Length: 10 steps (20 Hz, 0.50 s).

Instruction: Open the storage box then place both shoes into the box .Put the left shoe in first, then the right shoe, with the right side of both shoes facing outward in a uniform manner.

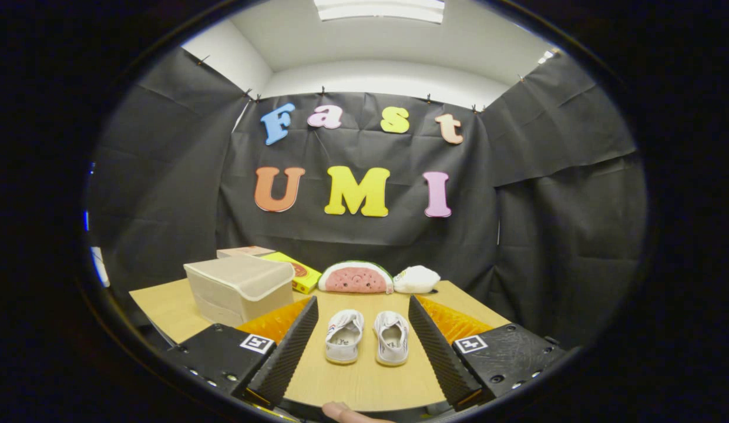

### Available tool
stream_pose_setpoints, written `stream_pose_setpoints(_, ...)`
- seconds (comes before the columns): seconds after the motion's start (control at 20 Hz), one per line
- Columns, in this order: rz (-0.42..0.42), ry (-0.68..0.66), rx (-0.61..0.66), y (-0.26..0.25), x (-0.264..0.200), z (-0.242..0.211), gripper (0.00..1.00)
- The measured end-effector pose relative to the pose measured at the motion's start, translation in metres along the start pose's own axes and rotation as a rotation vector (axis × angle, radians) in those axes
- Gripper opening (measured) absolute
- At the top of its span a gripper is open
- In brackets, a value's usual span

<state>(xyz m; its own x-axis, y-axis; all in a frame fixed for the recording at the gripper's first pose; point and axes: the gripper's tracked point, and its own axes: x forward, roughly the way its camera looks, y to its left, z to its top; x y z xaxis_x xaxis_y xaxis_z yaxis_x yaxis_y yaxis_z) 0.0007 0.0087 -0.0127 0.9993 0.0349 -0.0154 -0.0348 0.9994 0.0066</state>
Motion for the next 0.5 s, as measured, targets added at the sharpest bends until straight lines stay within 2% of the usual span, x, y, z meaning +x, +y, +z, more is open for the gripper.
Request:
stream_pose_setpoints(0.15, -0.02, 0.009, -0.006, -0.008, 0.01, -0.002, 0.95)
stream_pose_setpoints(0.3, 0.013, 0.013, 0.067, -0.007, 0.028, 0.005, 0.95)
stream_pose_setpoints(0.5, 0.022, 0.039, 0.064, -0.008, 0.077, 0.003, 0.95)
